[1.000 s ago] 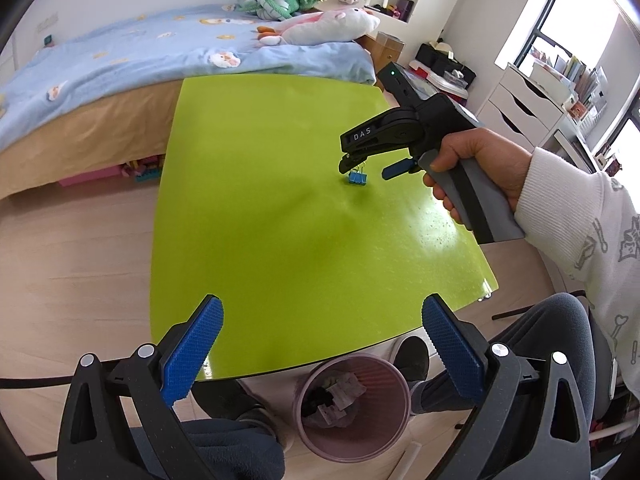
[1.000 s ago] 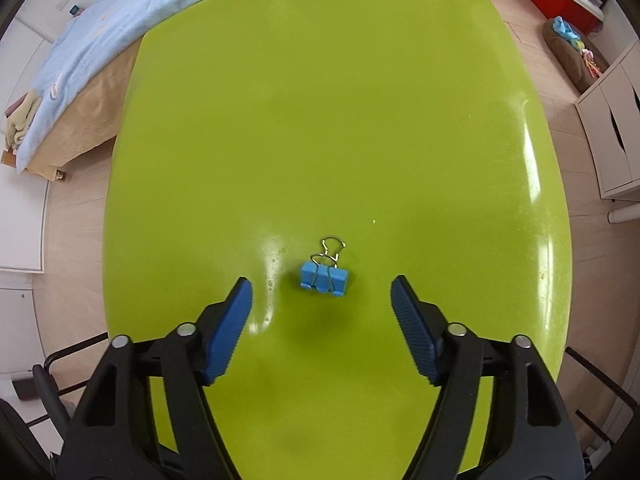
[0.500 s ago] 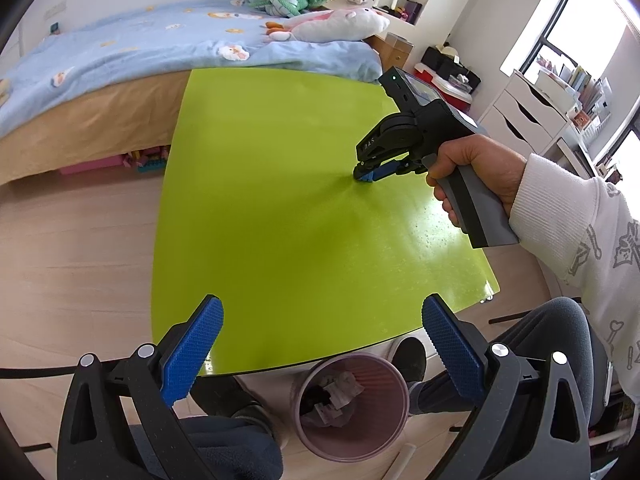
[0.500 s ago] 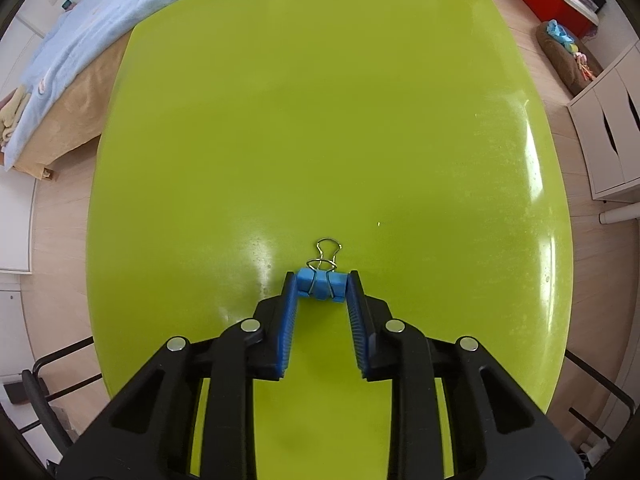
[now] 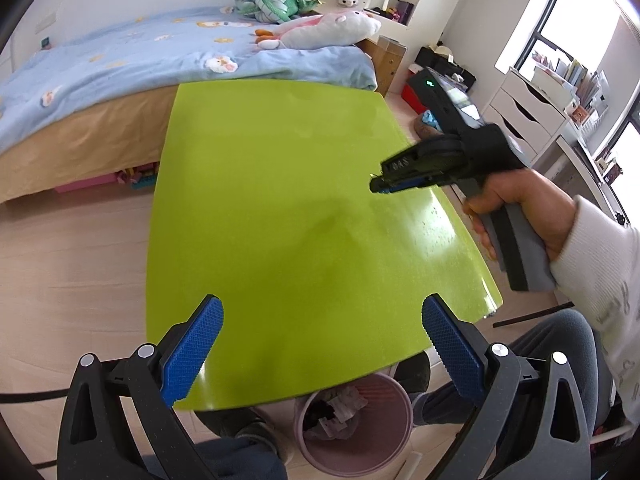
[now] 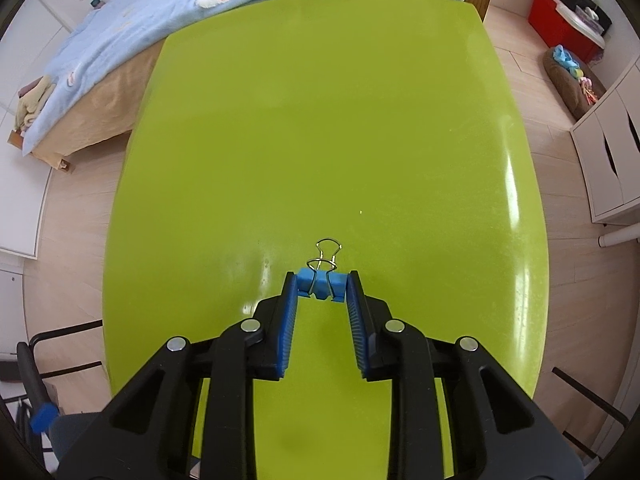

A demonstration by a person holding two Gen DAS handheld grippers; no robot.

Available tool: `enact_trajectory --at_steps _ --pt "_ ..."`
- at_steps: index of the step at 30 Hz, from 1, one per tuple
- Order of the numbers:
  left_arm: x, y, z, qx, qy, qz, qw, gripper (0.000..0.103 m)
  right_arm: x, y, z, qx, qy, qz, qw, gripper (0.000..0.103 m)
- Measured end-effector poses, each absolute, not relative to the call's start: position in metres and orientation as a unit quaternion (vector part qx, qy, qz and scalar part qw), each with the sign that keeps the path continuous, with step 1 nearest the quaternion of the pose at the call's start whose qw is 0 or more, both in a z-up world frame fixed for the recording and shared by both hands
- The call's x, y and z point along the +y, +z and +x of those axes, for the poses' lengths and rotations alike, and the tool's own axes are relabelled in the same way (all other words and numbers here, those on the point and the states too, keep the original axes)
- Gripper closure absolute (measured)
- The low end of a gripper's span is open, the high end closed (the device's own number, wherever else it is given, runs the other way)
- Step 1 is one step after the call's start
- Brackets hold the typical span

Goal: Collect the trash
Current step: 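Lift the blue binder clip with the right gripper and carry it over the bin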

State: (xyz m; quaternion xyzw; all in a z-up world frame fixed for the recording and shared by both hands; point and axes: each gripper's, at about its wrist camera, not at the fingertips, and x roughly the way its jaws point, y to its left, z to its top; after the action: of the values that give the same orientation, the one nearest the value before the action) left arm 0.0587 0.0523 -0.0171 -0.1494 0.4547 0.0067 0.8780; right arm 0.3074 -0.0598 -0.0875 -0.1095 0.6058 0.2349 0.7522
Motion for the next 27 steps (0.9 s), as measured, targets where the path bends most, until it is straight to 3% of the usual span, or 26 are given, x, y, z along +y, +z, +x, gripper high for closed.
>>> enact_trajectory --at_steps 10,22,23,24,25,27 --pt "0.060 -0.020 0.137 0.476 0.005 -0.106 0.873 0.007 -0.083 -0.066 0.294 0.594 0.251 -0.098 0.758 0.078" --pt "0.063 -0.071 0.215 0.550 0.008 -0.098 0.830 0.008 -0.090 -0.073 0.297 0.598 0.265 -0.097 0.750 0.078" --pt "0.063 -0.074 0.216 0.552 0.007 -0.099 0.828 0.019 -0.091 -0.073 0.297 0.598 0.265 -0.098 0.750 0.078" --pt "0.063 -0.076 0.218 0.557 0.003 -0.100 0.825 0.040 -0.090 -0.074 0.297 0.597 0.267 -0.099 0.750 0.078" --pt "0.063 -0.081 0.220 0.567 0.002 -0.101 0.818 0.051 -0.091 -0.075 0.298 0.597 0.268 -0.099 0.750 0.078" --pt "0.063 -0.083 0.221 0.573 0.004 -0.101 0.813 0.098 -0.090 -0.076 0.298 0.596 0.271 -0.098 0.750 0.078"
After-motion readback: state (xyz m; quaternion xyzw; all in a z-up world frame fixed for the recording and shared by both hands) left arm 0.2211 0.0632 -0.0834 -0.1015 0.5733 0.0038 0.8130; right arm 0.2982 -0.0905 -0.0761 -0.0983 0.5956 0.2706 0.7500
